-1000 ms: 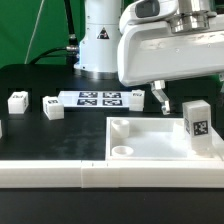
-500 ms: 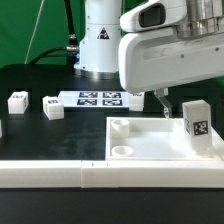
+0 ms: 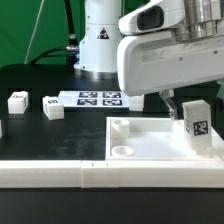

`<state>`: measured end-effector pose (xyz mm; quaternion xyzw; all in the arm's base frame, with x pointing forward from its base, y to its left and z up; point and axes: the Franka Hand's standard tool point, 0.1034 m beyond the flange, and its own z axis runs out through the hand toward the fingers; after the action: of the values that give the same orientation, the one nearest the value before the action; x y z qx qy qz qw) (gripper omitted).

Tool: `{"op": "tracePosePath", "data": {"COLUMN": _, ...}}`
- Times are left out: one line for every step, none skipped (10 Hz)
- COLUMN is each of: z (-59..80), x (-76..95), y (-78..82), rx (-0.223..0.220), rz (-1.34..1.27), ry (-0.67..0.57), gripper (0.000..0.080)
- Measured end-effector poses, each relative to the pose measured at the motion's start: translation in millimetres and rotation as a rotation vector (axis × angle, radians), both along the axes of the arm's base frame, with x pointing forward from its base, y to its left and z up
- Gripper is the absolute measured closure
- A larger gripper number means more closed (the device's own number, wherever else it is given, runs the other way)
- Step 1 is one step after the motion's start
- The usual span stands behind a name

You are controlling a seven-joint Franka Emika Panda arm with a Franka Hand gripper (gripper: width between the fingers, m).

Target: Assemble one leg

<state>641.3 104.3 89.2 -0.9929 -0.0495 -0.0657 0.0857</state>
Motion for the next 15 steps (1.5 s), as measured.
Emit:
{"op": "tracePosePath", "data": {"z": 0.0, "x": 0.0, "y": 0.2, "rx": 0.003, "rz": -0.016, "ry": 0.003, "gripper": 0.0510}}
{"op": "tracePosePath", "data": {"z": -0.1, "x": 0.0, "y": 0.1, "rx": 0.005, "rz": -0.036, "ry": 0.007, "gripper": 0.0509}}
{"op": "tracePosePath", "data": {"z": -0.1, "x": 0.0, "y": 0.1, "rx": 0.005, "rz": -0.034, "ry": 0.006, "gripper": 0.0509}}
{"op": "tracePosePath", "data": {"z": -0.8, "x": -0.3, "y": 0.5, "rx": 0.015, "rz": -0.091, "ry": 0.017, "gripper": 0.0509}}
{"op": "tracePosePath", "data": {"z": -1.5, "x": 0.8, "y": 1.0, "rx": 0.053, "rz": -0.284, "ry": 0.040, "gripper": 0.0509}}
{"op": "tracePosePath", "data": {"z": -1.7, "x": 1.2, "y": 2.1, "rx": 0.066, "rz": -0.416, "ry": 0.059, "gripper": 0.0509}}
{"op": "tracePosePath", "data": {"z": -2.1, "x": 1.4, "y": 0.5, "rx": 0.075, "rz": -0.555, "ry": 0.081, "gripper": 0.0509}}
{"op": "tracePosePath", "data": {"z": -2.5, "x": 1.6, "y": -0.7, "rx": 0.080, "rz": -0.659, "ry": 0.096, "gripper": 0.0509}}
{"op": "tracePosePath", "data": {"z": -3.0, "x": 1.5, "y": -2.4, "rx": 0.090, "rz": -0.781, "ry": 0.115, "gripper": 0.0509}}
{"op": "tracePosePath", "data": {"z": -3.7, "x": 1.1, "y": -3.7, "rx": 0.102, "rz": -0.890, "ry": 0.133, "gripper": 0.0509}}
{"op": "tracePosePath", "data": {"z": -4.0, "x": 0.7, "y": -3.7, "rx": 0.115, "rz": -1.001, "ry": 0.147, "gripper": 0.0508}}
{"op": "tracePosePath", "data": {"z": -4.4, "x": -1.8, "y": -3.8, "rx": 0.133, "rz": -1.157, "ry": 0.156, "gripper": 0.0505}}
{"op": "tracePosePath", "data": {"z": -4.2, "x": -3.5, "y": -2.8, "rx": 0.139, "rz": -1.260, "ry": 0.170, "gripper": 0.0505}}
{"op": "tracePosePath", "data": {"z": -4.4, "x": -4.8, "y": -2.8, "rx": 0.150, "rz": -1.372, "ry": 0.195, "gripper": 0.0505}}
{"op": "tracePosePath", "data": {"z": -4.4, "x": -5.5, "y": -3.2, "rx": 0.157, "rz": -1.432, "ry": 0.211, "gripper": 0.0505}}
